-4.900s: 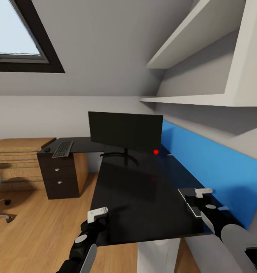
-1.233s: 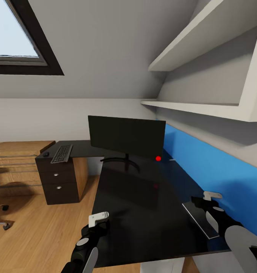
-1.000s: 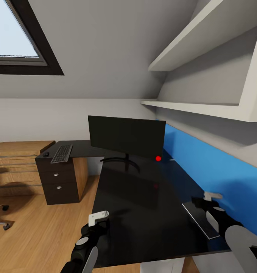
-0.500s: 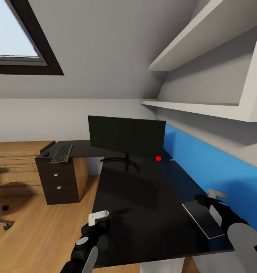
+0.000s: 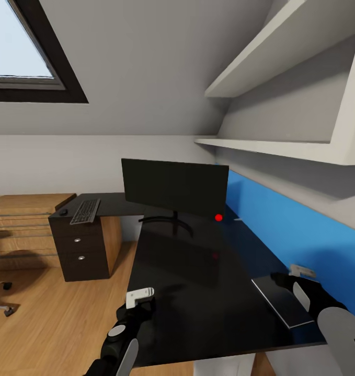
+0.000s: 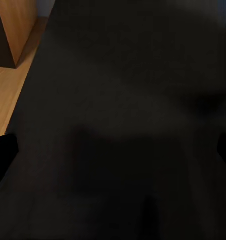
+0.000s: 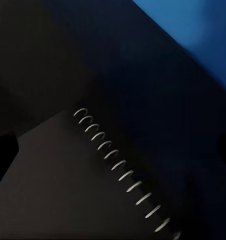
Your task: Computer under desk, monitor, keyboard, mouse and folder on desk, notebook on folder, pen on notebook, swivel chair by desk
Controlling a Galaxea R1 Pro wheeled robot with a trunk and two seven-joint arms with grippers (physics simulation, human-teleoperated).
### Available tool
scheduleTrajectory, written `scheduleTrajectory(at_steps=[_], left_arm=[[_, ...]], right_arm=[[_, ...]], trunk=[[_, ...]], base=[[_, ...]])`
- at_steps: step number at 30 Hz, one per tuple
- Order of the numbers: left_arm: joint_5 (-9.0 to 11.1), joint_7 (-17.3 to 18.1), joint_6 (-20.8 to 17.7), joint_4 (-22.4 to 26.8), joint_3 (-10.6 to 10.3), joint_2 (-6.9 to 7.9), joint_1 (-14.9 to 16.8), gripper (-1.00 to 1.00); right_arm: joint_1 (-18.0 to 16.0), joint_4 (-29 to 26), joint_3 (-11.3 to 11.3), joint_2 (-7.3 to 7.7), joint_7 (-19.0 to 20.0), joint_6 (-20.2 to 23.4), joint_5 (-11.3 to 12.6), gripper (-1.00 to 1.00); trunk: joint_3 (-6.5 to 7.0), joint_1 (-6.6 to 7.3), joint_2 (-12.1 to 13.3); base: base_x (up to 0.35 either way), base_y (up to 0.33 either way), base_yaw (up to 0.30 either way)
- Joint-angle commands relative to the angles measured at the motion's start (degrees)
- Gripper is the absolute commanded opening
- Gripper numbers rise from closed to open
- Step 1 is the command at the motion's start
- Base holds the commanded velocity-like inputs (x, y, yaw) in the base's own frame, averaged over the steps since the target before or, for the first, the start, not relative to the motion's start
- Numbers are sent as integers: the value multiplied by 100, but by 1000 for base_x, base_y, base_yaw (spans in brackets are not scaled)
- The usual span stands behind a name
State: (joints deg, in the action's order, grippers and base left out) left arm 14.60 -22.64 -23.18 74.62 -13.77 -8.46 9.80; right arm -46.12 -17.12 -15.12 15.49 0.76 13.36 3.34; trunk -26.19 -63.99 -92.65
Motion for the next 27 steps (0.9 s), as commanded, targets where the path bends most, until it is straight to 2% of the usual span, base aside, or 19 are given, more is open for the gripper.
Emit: scheduleTrajectory(at_steps=[1, 23, 27], left_arm=[[60, -54, -12, 17, -24, 2, 4, 100], [60, -56, -19, 26, -38, 2, 4, 100], [60, -54, -20, 18, -38, 5, 4, 100]], right_arm=[[-2, -10, -17, 0, 14, 41, 35, 100], [-1, -10, -18, -2, 21, 52, 35, 100], [-2, -10, -18, -2, 21, 52, 35, 100]], trunk=[[-25, -22, -45], [-420, -506, -928], [-420, -506, -928]], base=[[0, 0, 0], [0, 0, 0], [0, 0, 0]])
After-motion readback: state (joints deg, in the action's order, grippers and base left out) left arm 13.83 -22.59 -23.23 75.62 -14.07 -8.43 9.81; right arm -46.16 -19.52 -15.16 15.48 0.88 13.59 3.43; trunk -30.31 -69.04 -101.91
